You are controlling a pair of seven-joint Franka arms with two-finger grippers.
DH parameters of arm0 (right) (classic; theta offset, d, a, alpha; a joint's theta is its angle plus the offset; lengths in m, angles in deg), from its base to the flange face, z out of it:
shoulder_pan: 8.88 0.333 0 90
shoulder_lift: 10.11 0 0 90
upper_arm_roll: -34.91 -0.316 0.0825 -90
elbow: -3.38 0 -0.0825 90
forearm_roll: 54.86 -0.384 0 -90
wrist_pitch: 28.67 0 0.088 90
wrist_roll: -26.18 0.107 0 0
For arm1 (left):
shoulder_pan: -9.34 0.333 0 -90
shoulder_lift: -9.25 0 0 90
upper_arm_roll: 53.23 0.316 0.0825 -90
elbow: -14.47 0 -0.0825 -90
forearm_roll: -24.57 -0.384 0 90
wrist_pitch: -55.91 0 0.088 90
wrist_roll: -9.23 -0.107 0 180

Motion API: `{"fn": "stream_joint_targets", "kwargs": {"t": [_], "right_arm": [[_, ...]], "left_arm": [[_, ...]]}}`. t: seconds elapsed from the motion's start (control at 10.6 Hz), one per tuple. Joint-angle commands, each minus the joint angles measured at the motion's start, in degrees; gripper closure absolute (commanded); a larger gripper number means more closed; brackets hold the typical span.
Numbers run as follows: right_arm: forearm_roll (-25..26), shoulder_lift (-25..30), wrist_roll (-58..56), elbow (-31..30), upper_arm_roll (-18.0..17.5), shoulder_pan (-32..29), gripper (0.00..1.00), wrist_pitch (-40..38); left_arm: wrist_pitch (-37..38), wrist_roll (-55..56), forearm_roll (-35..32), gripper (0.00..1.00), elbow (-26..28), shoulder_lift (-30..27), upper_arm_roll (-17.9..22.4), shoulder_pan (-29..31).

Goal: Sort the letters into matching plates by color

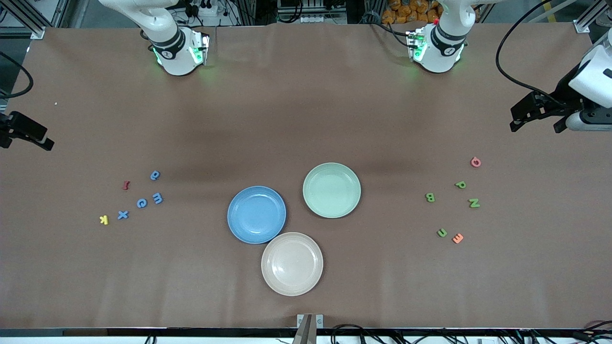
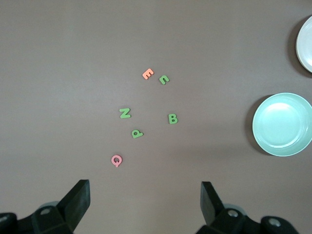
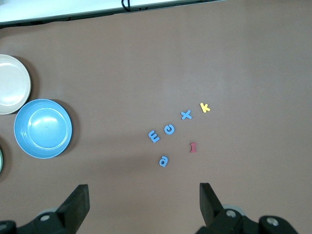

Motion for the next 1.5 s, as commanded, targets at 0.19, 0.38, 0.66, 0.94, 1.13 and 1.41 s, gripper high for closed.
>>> {"fn": "stream_joint_targets", "kwargs": {"t": [0.19, 0.38, 0.66, 0.94, 1.13, 1.41], "right_arm": [[0.81, -0.76, 0.56, 1.21, 0.36, 0.54, 0.00, -0.13], [1.51, -0.85, 0.56, 1.04, 0.36, 0.81, 0.00, -0.13], [1.51, -1.55, 0.04, 1.04, 0.36, 0.81, 0.00, 0.22], [1.60, -2.08, -0.05, 0.34, 0.27, 1.16, 0.00, 0.31], [1.78, -2.34, -0.05, -0.28, 0.27, 1.16, 0.00, 0.66], [1.78, -2.26, -0.05, -0.46, 0.18, 1.33, 0.00, 0.66]], "left_arm": [[1.32, -0.10, -1.18, 0.00, -0.82, 0.26, -0.24, -0.09], [1.32, -0.19, -1.18, 0.00, -0.82, 0.35, -0.16, -0.09], [1.32, -0.19, -1.18, 0.00, -0.82, 0.53, -0.07, 0.08], [1.32, -0.19, -1.18, 0.00, -0.74, 0.53, 0.02, 0.09], [1.32, -0.19, -1.18, 0.00, -0.74, 0.62, 0.02, 0.09], [1.32, -0.19, -1.18, 0.00, -0.65, 0.70, 0.02, 0.09]]}}
